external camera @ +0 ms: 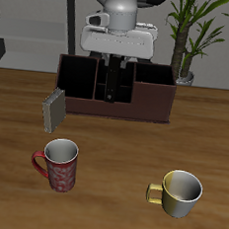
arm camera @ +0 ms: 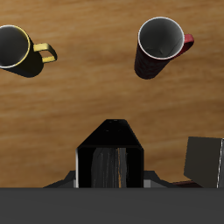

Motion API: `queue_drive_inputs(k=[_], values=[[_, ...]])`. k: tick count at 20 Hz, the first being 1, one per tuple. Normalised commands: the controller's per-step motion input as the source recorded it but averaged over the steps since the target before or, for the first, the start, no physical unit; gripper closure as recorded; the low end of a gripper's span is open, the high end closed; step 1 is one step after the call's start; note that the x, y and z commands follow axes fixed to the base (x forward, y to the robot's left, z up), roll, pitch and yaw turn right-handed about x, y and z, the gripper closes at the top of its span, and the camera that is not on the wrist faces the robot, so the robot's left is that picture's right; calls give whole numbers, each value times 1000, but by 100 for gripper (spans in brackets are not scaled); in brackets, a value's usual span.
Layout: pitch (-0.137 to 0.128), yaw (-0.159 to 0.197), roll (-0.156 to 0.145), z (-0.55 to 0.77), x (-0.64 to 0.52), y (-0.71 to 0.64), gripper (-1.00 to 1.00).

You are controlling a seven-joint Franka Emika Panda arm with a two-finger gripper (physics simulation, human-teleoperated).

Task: Place the black book into the back desk caddy's right compartment

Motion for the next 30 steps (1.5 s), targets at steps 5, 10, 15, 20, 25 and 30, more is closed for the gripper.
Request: queue_drive_inputs(k=[5, 10, 15, 20, 25, 30], values=[[-45, -23, -18, 323, -281, 115, 100], [-15, -23, -12, 149, -298, 159, 100], [-10, -7, 17, -24, -267, 233, 100], [-12, -15, 26, 91, -325, 284, 100], [-26, 13, 31, 122, -396, 373, 100], [-5, -32, 21, 159, -368, 229, 100]])
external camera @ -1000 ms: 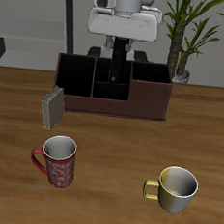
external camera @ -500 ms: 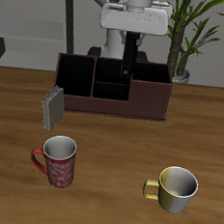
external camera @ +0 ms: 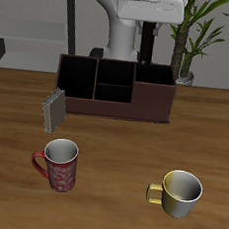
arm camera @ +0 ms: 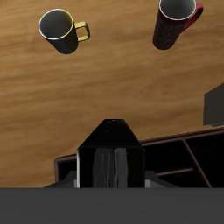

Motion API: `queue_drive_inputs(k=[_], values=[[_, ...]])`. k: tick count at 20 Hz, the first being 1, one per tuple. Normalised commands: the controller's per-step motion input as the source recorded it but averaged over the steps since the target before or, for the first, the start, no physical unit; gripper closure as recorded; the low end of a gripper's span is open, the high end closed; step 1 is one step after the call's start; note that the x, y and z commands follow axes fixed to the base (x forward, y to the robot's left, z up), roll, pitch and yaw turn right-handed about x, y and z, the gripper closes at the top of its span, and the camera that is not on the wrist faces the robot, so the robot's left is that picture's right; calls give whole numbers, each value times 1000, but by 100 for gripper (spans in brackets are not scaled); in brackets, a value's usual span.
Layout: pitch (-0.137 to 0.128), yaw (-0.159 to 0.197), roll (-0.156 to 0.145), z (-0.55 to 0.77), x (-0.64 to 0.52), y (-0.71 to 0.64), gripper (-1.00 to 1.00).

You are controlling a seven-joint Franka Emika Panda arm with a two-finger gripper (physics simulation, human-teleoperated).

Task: Place the black book into the back desk caddy's right compartment

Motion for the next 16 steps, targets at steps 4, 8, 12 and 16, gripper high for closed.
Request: queue_drive_inputs(k=[4, 8, 12, 16], values=[[-15, -18, -1, 148, -241, 109, 100], [-26, -52, -11, 145, -277, 72, 100], [2, -63, -44, 41, -195, 4, 100], [22, -67, -32, -35, -111, 48, 100]])
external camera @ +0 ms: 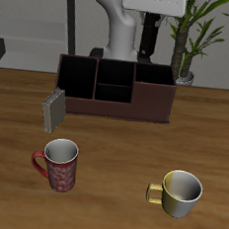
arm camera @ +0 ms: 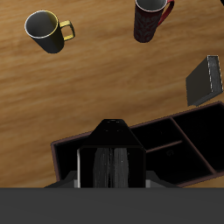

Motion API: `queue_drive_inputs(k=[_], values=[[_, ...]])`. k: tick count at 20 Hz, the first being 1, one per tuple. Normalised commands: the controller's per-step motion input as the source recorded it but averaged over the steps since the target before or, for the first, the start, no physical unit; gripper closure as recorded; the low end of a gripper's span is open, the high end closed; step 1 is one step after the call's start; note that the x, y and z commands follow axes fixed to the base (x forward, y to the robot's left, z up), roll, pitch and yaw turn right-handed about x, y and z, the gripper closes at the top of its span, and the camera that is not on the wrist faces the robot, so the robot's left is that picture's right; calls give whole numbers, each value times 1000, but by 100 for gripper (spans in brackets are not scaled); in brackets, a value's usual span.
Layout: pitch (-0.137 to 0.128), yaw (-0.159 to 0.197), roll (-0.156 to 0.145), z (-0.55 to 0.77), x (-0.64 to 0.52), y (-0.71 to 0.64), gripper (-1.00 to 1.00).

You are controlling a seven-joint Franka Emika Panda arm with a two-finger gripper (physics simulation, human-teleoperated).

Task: Place the black book into the back desk caddy's right compartment

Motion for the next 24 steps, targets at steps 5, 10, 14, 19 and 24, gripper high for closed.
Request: queue_drive_inputs(k=[5, 10, 14, 19, 24], values=[[21, -60, -5, -37, -84, 113, 100], [18, -43, 13, -47, -12, 51, 100], [36, -80, 13, -72, -91, 129, 100], [28, -35, -3, -47, -58, 62, 100], [28, 16, 29, -103, 16, 136, 100]])
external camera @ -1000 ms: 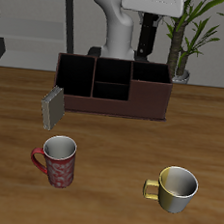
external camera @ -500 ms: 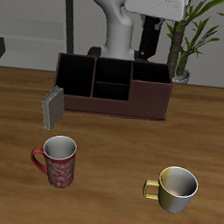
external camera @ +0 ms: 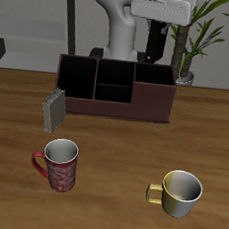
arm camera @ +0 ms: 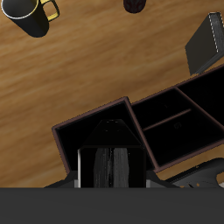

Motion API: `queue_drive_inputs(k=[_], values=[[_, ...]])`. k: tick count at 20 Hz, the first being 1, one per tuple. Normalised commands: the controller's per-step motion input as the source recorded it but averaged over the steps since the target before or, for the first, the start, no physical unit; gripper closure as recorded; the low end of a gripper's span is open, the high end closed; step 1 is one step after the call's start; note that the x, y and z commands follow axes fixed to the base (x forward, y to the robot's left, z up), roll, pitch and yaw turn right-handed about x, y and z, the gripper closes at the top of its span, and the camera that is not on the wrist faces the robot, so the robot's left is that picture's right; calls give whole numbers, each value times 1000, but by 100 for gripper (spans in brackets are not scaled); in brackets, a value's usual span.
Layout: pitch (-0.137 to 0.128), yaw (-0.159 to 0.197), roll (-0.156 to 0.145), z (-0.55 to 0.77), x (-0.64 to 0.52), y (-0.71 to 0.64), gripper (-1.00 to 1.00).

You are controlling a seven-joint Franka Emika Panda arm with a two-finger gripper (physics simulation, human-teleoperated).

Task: Place the black book into the back desk caddy's right compartment

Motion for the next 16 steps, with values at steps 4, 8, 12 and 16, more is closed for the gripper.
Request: queue_drive_inputs(k=[4, 8, 12, 16], values=[[33, 1, 23, -97, 86, 128, 100], [5, -7, -7, -57, 32, -48, 100], [8, -15, -28, -93, 50, -164, 100], [13, -14, -5, -72, 53, -79, 100]])
